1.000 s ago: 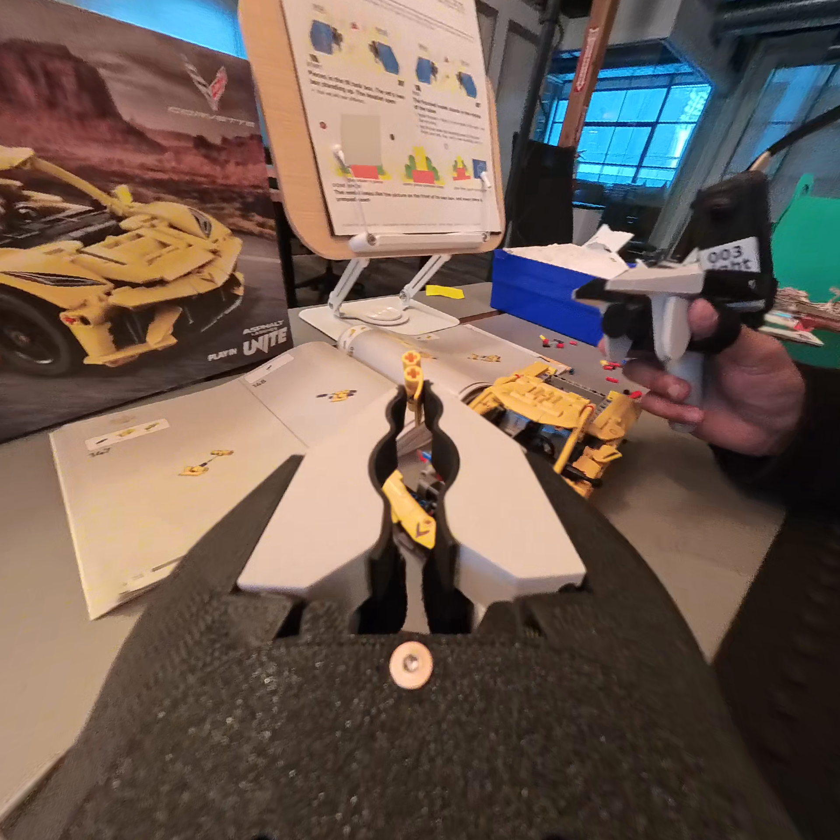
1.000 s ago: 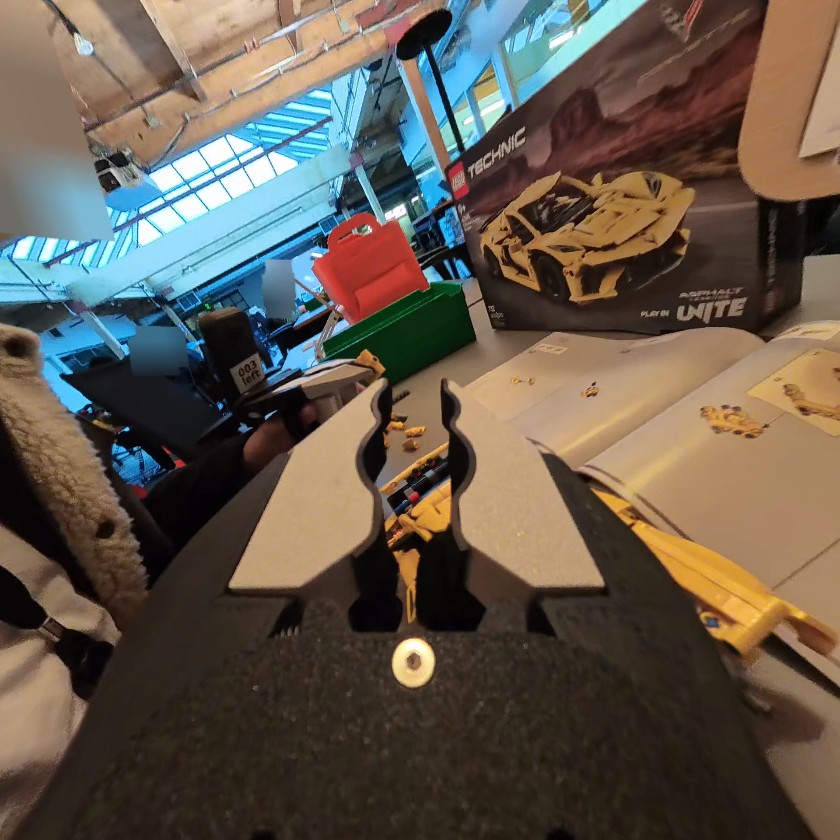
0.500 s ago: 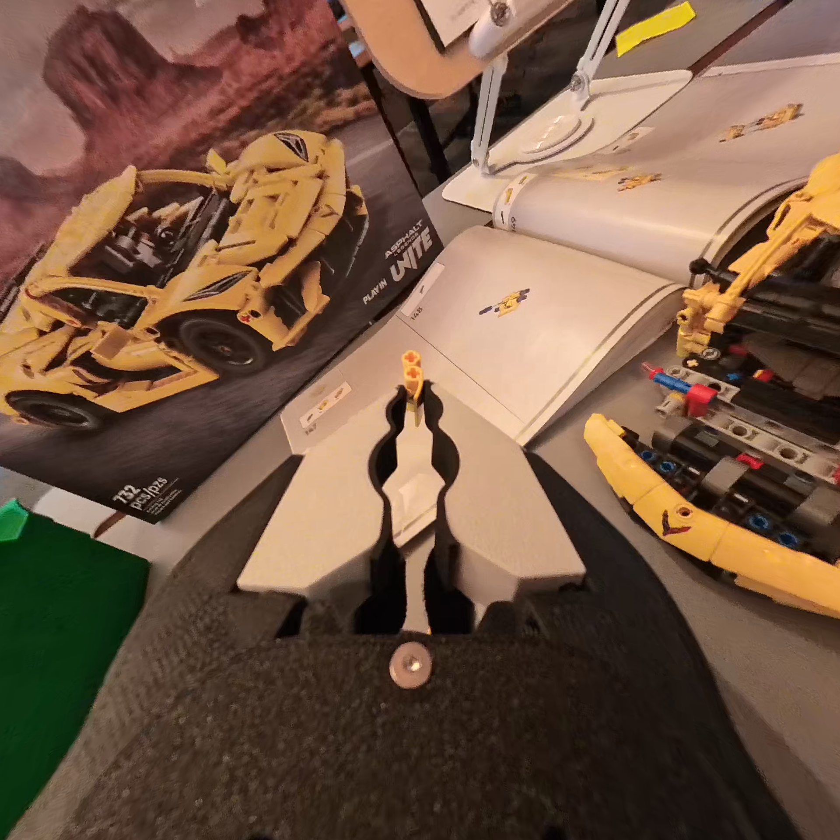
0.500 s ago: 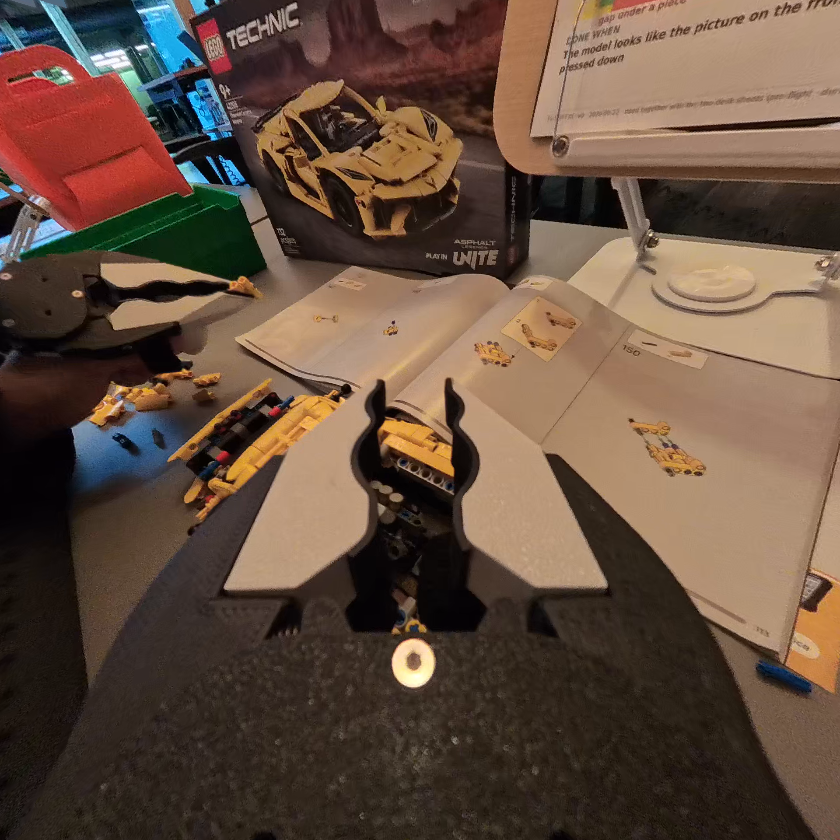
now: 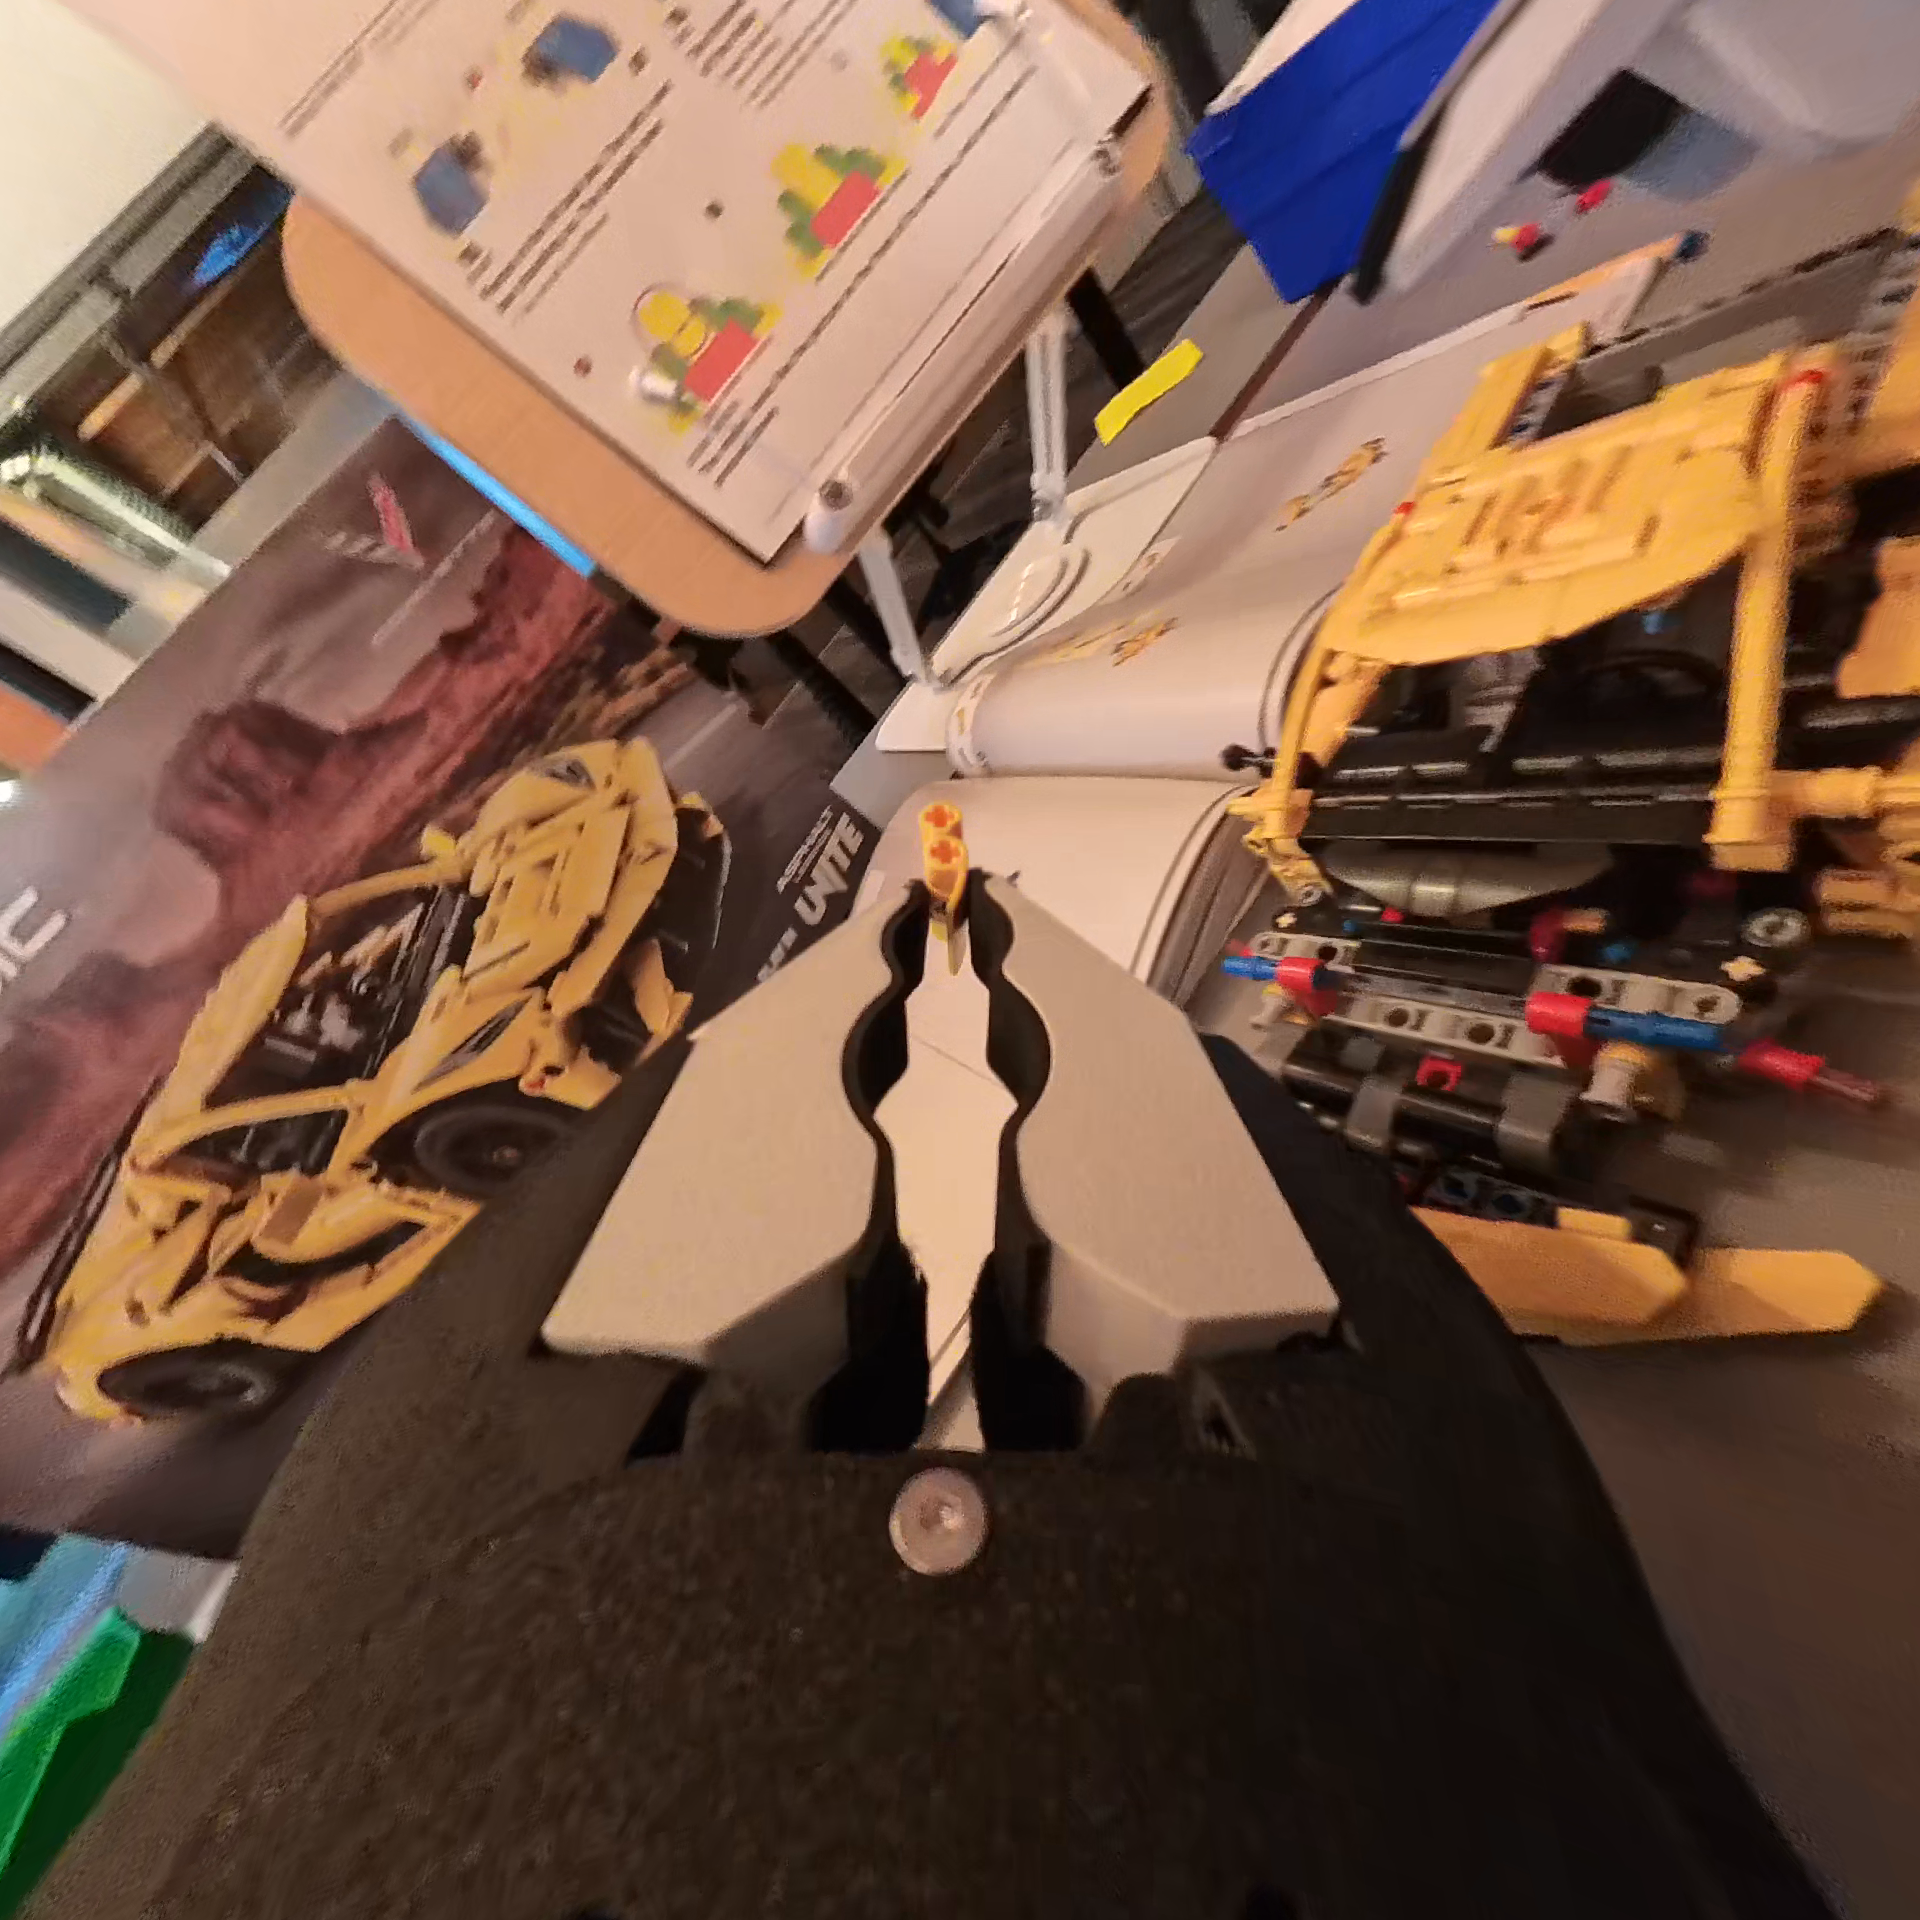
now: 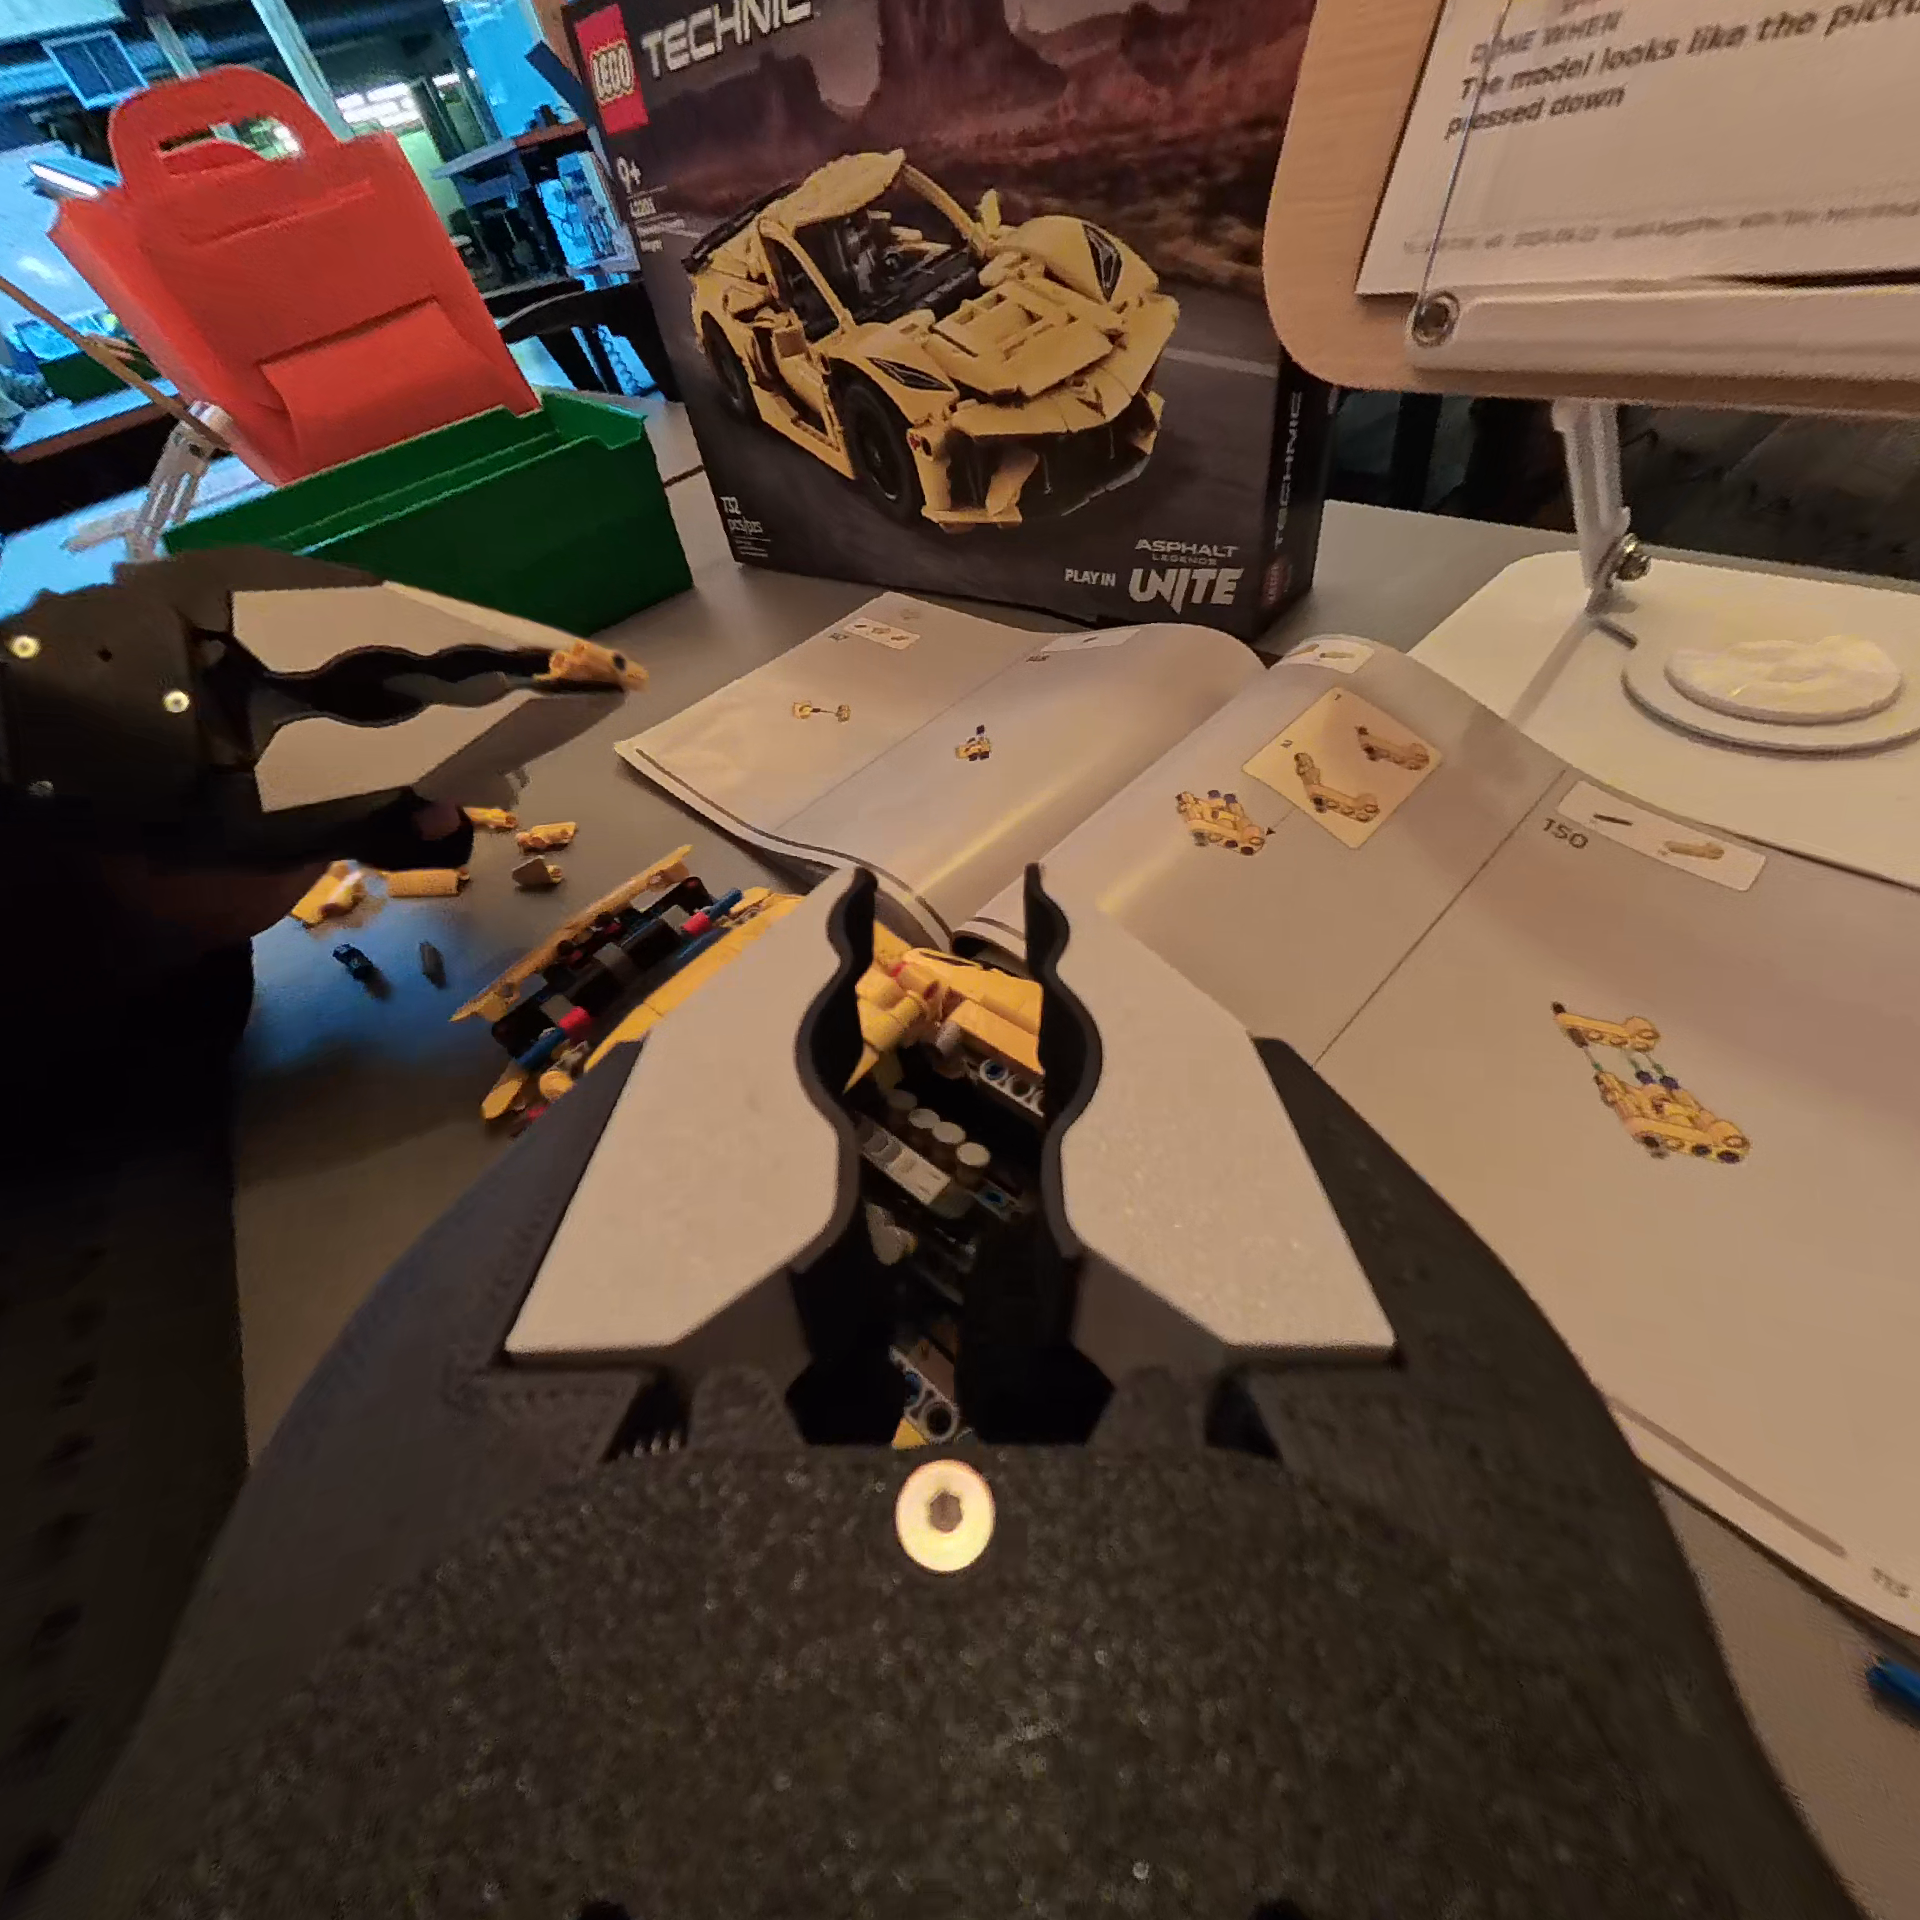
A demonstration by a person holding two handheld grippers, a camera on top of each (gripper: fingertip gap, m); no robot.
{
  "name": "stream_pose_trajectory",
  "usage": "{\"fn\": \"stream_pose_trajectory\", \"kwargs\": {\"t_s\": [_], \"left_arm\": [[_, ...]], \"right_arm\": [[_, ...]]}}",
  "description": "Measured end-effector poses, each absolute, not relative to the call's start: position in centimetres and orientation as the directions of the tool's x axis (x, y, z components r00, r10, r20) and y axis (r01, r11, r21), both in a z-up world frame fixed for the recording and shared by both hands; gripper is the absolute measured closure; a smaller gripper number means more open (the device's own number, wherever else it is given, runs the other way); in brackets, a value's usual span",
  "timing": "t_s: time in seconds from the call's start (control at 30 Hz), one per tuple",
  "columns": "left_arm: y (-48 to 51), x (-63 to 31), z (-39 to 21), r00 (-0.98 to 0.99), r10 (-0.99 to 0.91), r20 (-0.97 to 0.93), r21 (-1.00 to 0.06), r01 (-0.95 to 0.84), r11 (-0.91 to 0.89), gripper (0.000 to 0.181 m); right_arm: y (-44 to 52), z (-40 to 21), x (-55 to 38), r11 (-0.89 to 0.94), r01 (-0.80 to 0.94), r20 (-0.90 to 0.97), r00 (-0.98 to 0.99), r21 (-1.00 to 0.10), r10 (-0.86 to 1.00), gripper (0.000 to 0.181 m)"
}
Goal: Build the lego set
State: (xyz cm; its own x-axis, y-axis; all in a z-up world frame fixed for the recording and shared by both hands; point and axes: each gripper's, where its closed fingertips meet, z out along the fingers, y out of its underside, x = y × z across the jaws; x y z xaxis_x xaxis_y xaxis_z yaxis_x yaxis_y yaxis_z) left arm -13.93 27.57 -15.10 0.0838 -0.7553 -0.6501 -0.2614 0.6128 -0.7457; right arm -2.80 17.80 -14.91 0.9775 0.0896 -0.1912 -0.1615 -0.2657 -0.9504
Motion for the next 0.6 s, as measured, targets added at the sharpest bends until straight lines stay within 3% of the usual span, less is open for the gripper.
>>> {"fn": "stream_pose_trajectory", "kwargs": {"t_s": [0.13,0.23,0.37,0.5,0.6], "left_arm": [[25.0,-13.6,-15.0,0.011,-0.723,-0.691,-0.709,-0.202,0.675,0.174],[23.0,-13.6,-14.4,-0.032,-0.731,-0.682,-0.722,-0.133,0.679,0.174],[20.7,-13.8,-12.9,-0.046,-0.712,-0.701,-0.711,-0.038,0.702,0.174],[19.6,-14.1,-12.9,-0.055,-0.650,-0.758,-0.650,-0.016,0.760,0.174],[18.7,-14.4,-12.9,-0.074,-0.620,-0.781,-0.622,0.006,0.783,0.174]], "right_arm": [[17.9,-13.5,-3.9,-0.271,-0.072,-0.108,0.987,-0.960,0.120,0.152],[18.2,-12.8,-7.5,-0.322,-0.058,-0.151,0.950,-0.945,0.274,0.148],[18.1,-11.9,-13.0,-0.397,-0.191,-0.377,0.798,-0.898,0.469,0.133],[18.3,-11.7,-14.7,-0.513,-0.375,-0.616,0.639,-0.772,0.461,0.119],[18.3,-11.5,-15.6,-0.553,-0.422,-0.686,0.563,-0.719,0.462,0.123]]}}
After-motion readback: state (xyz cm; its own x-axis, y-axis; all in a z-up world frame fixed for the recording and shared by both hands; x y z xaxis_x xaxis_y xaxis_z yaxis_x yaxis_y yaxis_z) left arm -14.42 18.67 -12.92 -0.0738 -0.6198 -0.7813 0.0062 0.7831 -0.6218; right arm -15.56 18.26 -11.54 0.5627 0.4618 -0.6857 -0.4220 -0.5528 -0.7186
